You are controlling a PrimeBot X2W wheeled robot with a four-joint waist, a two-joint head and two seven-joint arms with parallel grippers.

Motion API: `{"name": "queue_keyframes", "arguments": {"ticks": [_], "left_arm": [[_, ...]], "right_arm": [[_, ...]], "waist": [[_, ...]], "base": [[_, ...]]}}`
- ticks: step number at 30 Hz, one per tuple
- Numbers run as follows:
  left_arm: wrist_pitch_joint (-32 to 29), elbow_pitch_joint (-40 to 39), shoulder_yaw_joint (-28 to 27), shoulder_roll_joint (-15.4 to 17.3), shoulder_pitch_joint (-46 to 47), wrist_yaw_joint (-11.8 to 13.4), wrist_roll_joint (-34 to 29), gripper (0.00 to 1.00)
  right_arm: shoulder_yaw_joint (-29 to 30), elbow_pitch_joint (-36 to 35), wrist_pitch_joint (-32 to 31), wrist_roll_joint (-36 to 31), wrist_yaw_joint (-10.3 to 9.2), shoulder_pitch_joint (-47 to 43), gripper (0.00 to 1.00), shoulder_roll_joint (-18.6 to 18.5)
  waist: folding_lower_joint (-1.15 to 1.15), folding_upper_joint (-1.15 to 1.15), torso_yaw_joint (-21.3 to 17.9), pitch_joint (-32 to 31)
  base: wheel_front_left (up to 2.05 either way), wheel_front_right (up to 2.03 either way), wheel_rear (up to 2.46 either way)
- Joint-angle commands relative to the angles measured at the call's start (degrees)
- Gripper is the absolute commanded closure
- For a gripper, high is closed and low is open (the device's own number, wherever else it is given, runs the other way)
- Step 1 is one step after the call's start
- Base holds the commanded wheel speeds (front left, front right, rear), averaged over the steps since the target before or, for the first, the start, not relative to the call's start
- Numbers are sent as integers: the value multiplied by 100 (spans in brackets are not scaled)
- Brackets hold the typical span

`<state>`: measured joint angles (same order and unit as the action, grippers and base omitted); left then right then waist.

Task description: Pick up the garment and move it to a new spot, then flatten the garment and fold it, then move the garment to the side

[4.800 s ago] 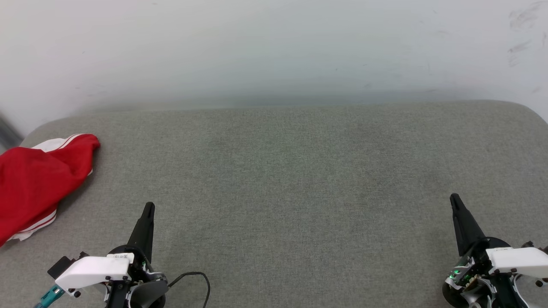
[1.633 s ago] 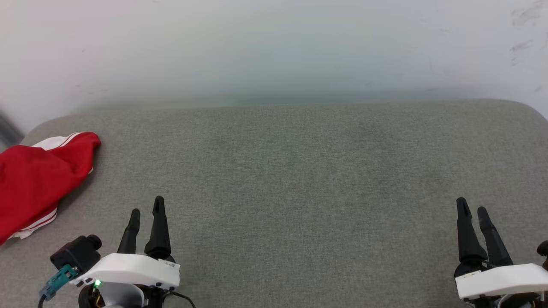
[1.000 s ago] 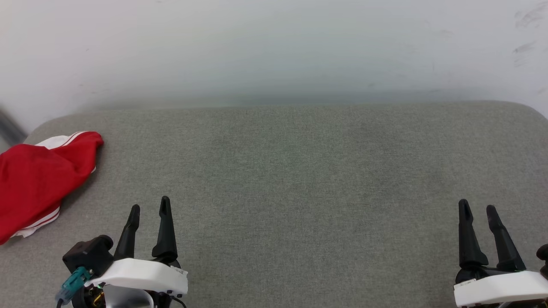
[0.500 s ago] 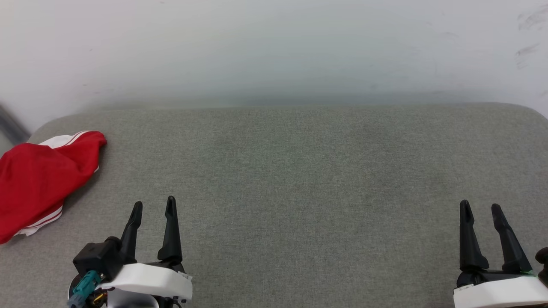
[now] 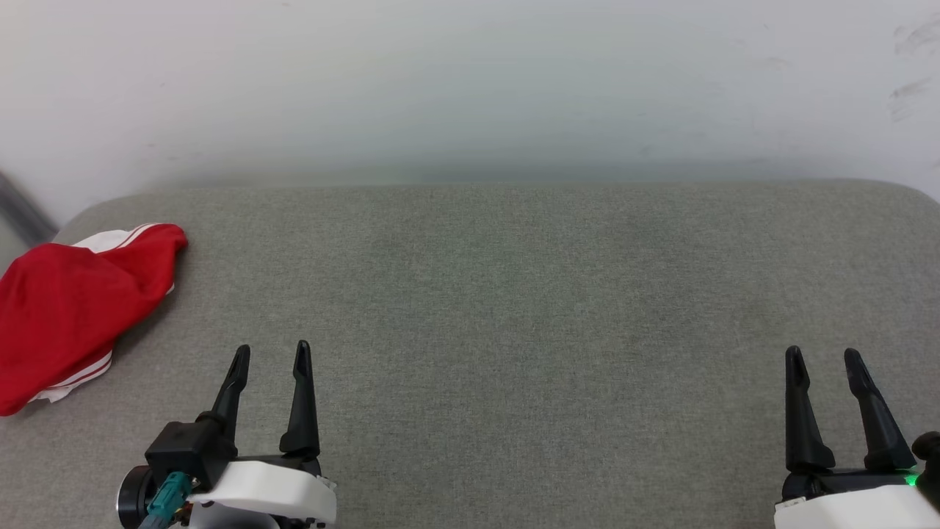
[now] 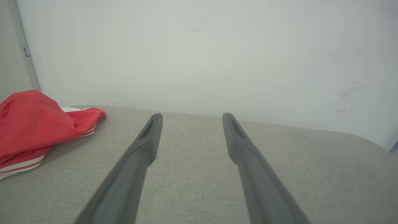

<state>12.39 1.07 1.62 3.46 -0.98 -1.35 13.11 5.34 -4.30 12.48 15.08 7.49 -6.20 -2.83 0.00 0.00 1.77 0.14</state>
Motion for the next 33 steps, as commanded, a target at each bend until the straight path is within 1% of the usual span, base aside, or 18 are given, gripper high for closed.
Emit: {"name": "queue_keyframes", "arguments": {"ticks": [1,22,29,33], "left_arm": [[64,-16,-4,-10,-45,-28,-141,0],[285,92,-93,-56,-158,-96,-855,0],[290,118,-95,-58,-169,-53,-789,0],[284,136,-93,-58,-145,-27,-760,0]], "right_arm": [[-7,-69,55,-90,0,-47,0,-9],[-118,-86,277,-393,0,-262,0,-7],[-135,-84,274,-390,0,-276,0,-7],[-117,-95,274,-411,-1,-290,0,-7]], "waist": [[0,0,6,-1],[0,0,38,-29],[0,0,70,-34],[0,0,162,-24]], "base": [[0,0,0],[0,0,0],[0,0,0],[0,0,0]]}}
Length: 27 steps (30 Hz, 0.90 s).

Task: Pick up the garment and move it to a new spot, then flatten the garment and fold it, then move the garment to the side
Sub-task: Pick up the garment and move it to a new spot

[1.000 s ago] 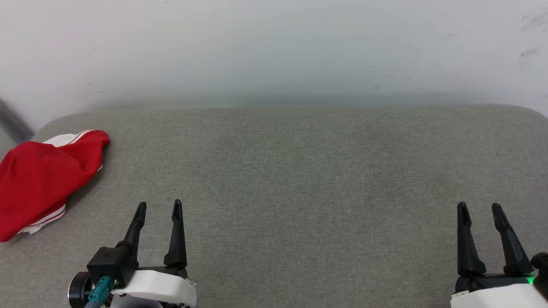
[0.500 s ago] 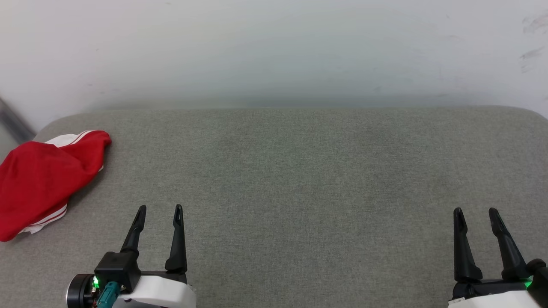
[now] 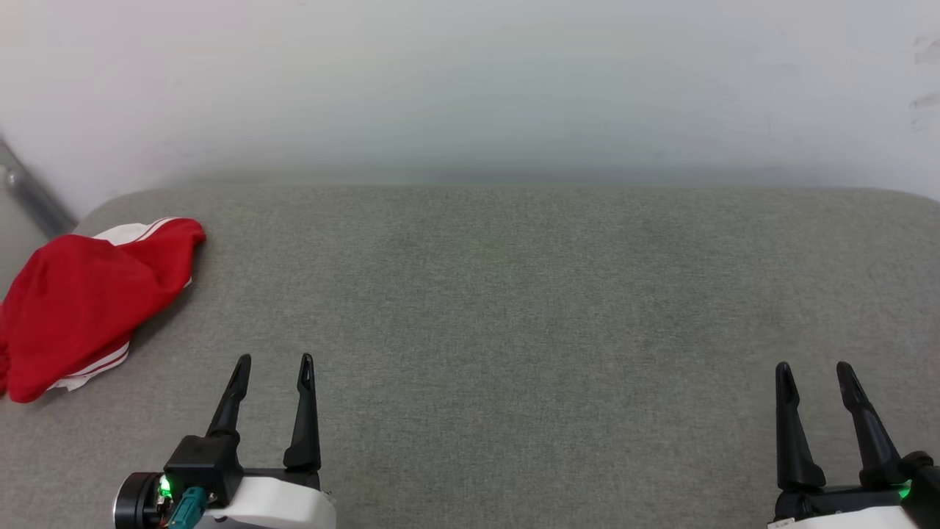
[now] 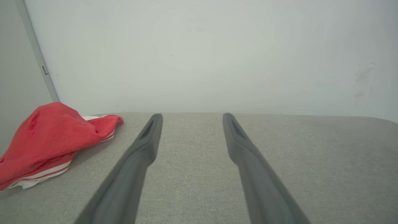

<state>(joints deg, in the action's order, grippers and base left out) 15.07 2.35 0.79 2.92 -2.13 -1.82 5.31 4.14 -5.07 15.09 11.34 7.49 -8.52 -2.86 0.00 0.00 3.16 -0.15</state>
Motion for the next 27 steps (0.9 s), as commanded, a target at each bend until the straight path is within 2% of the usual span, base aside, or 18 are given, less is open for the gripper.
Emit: {"name": "queue_keyframes", "arguments": {"ticks": [1,9,27], "left_arm": [[16,9,-12,-4,-20,24,30,0],[16,53,-74,-4,-10,79,52,0],[16,103,-357,-3,56,80,91,0]], "right_arm": [[4,-20,12,-37,0,-65,0,-3],[-26,-40,12,-102,-1,-100,0,-3],[-99,-78,12,-223,-1,-45,0,-3]], "waist": [[0,0,62,8],[0,0,516,18],[0,0,2005,144]], "base": [[0,0,0],[0,0,0],[0,0,0]]}}
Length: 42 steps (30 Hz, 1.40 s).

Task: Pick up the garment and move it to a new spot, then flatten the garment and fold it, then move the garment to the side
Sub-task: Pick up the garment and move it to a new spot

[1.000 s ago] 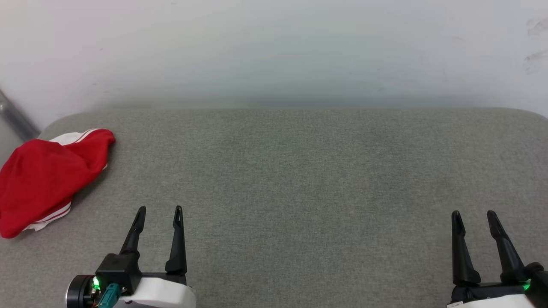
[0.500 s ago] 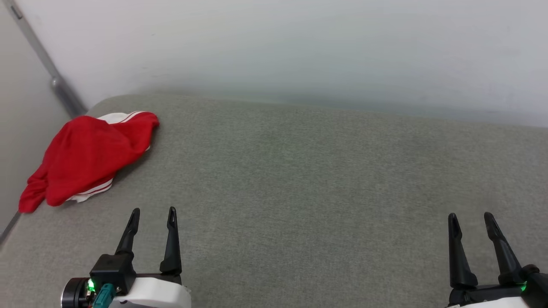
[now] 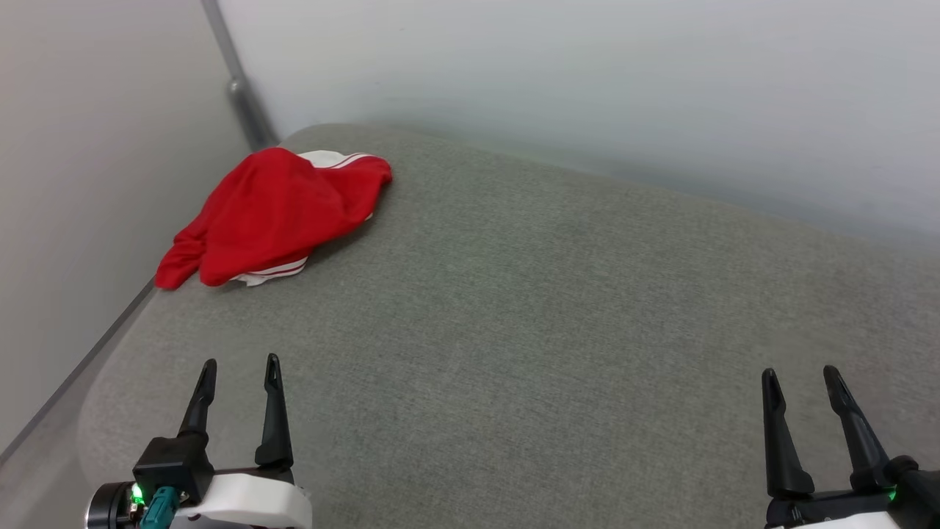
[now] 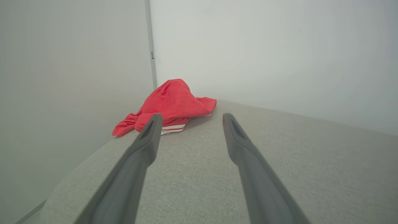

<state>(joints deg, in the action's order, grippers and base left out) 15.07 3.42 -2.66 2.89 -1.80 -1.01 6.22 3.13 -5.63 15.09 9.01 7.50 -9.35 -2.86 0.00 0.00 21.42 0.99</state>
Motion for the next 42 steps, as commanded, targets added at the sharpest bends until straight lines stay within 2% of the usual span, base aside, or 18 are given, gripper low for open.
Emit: {"name": "queue_keyframes", "arguments": {"ticks": [1,10,16,20,25,30,39,41,42], "left_arm": [[15,3,-8,-3,30,26,19,0],[16,24,-110,-2,-46,58,56,0],[16,108,-272,-1,37,8,63,0],[16,252,-526,60,433,-101,45,0],[16,505,-904,412,1399,-292,81,0],[15,891,-1228,930,2615,-451,214,0],[-26,2150,-1156,2037,4575,-625,532,0],[-145,2396,-1088,2239,4951,-636,709,0],[-145,2396,-1088,2239,4951,-636,709,0]], "right_arm": [[1,-26,12,0,-2,45,0,-3],[-37,11,11,-6,-2,51,0,-3],[-93,15,11,-33,-2,62,0,-3],[-82,-41,11,-127,-2,120,0,-4],[-83,-154,11,-342,-2,292,0,-5],[9,-335,11,-623,-2,601,0,-5],[134,-757,11,-1047,-2,1121,0,-3],[163,-864,12,-1105,-2,1233,0,-3],[163,-864,12,-1105,-2,1233,0,-3]], "waist": [[0,0,245,35],[0,0,642,27],[0,0,617,11],[0,0,489,125],[0,0,240,493],[0,0,-38,1124],[0,0,-384,2268],[0,0,-453,2506],[0,0,-453,2506]], "base": [[0,0,0],[0,0,0],[0,0,0],[0,0,0],[0,0,0],[0,0,0],[0,0,0],[0,0,0],[0,0,0]]}}
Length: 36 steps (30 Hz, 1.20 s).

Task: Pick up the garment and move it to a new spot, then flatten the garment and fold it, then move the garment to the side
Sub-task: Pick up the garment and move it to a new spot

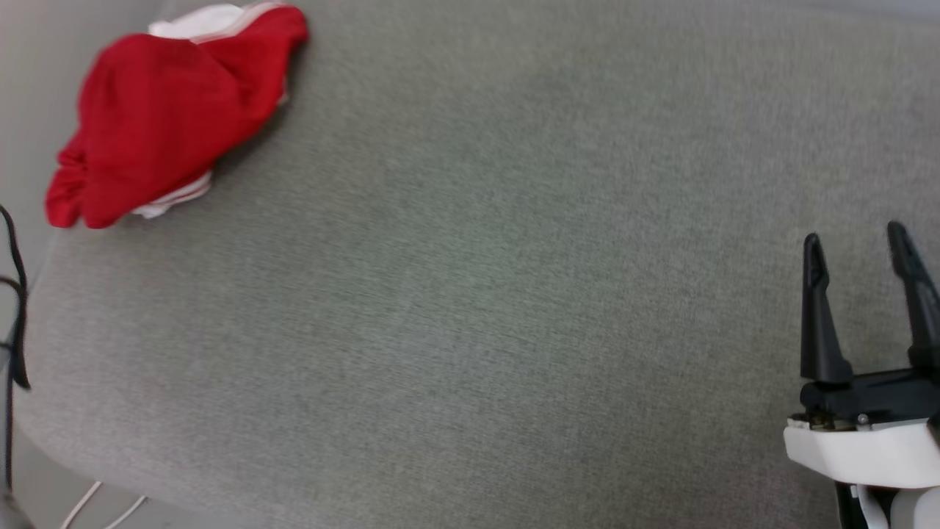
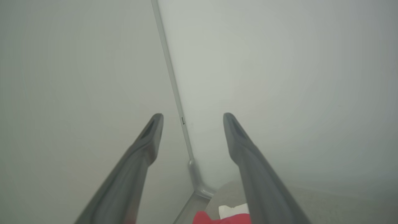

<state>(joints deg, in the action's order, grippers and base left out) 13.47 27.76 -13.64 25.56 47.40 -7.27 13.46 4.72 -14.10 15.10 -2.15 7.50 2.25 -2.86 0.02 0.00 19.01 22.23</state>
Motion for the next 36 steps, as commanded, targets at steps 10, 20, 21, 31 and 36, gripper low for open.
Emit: {"name": "queue_keyframes", "arguments": {"ticks": [10,20,21,31,36], "left_arm": [[-2452,489,1057,1046,985,-13,1510,0],[-4969,927,1742,1783,1170,-15,2999,0],[-5127,988,1812,1807,1168,-15,3106,0],[-5663,1660,2425,1606,769,-15,3709,0],[-5604,1802,2713,1476,620,-15,3786,0]], "right_arm": [[61,-478,10,-216,-2,268,0,-197],[43,-879,10,-329,-2,418,0,-352],[55,-902,10,-333,-2,442,0,-351],[58,-1014,10,-394,-2,512,0,-344],[90,-1038,10,-407,-2,515,0,-336]], "waist": [[-2,0,-443,1179],[-2,0,-693,1712],[-2,0,-709,1765],[-2,0,-880,2157],[-2,0,-908,2134]], "base": [[0,0,0],[0,0,0],[0,0,0],[0,0,0],[0,0,0]]}}
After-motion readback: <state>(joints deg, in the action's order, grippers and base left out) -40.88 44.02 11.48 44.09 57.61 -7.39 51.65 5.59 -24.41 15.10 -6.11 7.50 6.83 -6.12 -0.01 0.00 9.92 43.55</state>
